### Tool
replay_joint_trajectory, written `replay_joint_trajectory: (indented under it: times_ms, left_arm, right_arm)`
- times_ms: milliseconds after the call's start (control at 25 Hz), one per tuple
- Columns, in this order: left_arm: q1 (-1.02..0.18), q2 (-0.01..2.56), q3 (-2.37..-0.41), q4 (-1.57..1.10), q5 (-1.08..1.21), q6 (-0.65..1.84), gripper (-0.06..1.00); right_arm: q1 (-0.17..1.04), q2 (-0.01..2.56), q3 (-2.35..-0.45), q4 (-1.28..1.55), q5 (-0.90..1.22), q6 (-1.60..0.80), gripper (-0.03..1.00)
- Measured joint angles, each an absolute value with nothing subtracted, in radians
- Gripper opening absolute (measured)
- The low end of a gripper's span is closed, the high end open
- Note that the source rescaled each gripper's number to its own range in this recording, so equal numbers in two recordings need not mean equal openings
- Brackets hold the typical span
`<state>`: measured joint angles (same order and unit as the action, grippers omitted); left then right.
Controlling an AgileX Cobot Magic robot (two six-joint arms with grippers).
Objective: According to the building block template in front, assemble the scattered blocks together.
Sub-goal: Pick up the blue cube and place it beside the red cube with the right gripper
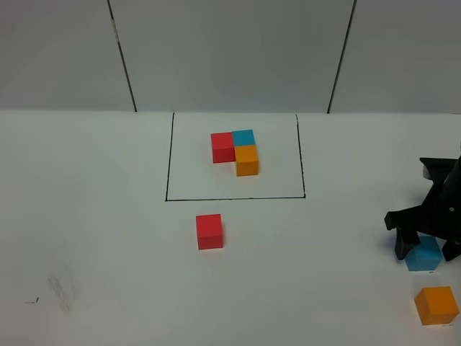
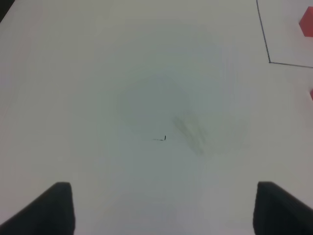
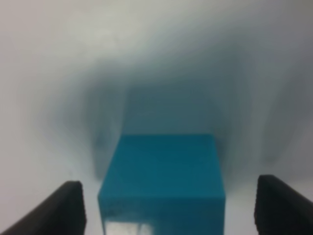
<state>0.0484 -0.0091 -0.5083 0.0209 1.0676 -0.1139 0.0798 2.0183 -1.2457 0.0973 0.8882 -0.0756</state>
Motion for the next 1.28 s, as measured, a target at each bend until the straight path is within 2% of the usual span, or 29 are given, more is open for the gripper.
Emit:
replay_joint_trajectory:
  times_ms: [320,400,600,1280]
  left_arm:
    - [0.048,-0.009,-0.508,0.021,1.068,-0.114,0.94]
    - [0.048,-0.009,-0.508,0.021,1.068,-0.114,0.94]
    - [0.048,-0.009,-0.508,0.021,1.068,-0.114,0.94]
    - [0.048,-0.009,-0.508,0.021,1.068,-0.114,0.94]
  right_arm:
    - [0.080,2.034,-1.246,0.097,0.889,-0.074,0.49]
    - [0.080,2.034,-1.246,0.097,0.890,-0.074,0.42]
    - [0.080,2.034,-1.246,0.098,0.885,-0.074,0.11]
    - [0.080,2.034,-1.246,0.109,0.878,-0.074,0.11]
